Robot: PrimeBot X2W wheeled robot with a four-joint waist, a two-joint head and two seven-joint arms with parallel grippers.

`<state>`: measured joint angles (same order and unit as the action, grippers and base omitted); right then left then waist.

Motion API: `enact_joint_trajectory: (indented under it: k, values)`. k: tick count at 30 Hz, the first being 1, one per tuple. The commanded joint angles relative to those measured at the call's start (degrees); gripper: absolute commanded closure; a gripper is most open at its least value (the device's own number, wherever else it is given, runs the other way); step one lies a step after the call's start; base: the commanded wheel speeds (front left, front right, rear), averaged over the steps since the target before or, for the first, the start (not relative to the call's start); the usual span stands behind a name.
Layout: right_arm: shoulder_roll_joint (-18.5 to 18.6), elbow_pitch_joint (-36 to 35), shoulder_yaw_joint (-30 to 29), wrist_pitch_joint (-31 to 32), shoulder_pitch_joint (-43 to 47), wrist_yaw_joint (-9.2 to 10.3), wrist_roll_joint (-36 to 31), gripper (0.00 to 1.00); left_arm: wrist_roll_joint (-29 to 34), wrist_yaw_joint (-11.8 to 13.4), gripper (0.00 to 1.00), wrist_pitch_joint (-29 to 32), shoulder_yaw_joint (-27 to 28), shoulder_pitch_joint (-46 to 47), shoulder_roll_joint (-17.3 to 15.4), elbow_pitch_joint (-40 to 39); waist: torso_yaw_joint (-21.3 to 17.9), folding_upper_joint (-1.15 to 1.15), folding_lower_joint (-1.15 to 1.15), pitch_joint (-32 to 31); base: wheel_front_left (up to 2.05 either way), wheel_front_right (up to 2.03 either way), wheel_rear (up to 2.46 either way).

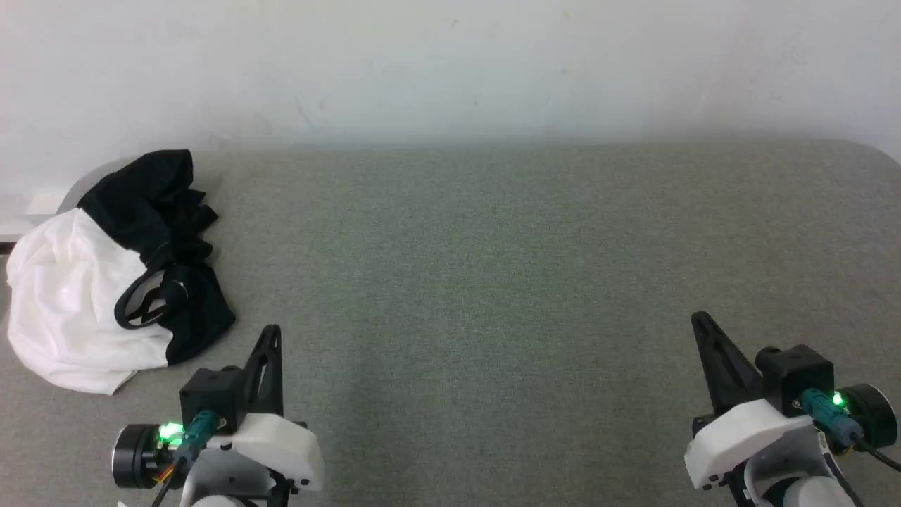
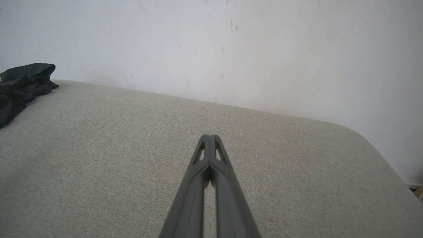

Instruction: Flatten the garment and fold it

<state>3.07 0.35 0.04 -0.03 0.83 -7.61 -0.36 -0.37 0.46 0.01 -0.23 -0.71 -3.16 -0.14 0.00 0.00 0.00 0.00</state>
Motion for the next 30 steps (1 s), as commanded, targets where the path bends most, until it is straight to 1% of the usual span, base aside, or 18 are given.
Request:
enact_joint_trajectory:
  k: [1,7,8,30]
  values:
    - [-0.19,-0.35,-0.04,0.03,-0.83,0.12,0.36,1.00,0.37,-0.46,1.00,-0.01,0.23,0.71,0.28,0.14,0.00,0.00,0.00,0.00,0.00,0.00,0.00]
    - [-0.19,-0.35,-0.04,0.03,-0.83,0.12,0.36,1.00,0.37,-0.46,1.00,-0.01,0.23,0.71,0.28,0.14,0.00,0.00,0.00,0.00,0.00,0.00,0.00]
    - [0.01,0.02,-0.01,-0.01,0.01,0.00,0.00,0.00,0.00,0.00,0.00,-0.01,-0.01,-0.01,-0.01,-0.01,0.00,0.00,0.00,0.00,0.00,0.00,0.00]
    - [0.02,1.03,-2.96,-2.31,0.88,0.01,1.81,0.00,-0.86,-0.43,0.00,-2.31,-0.20,-0.88,0.02,-0.19,0.20,0.00,0.00,-0.01,0.00,0.00,0.00]
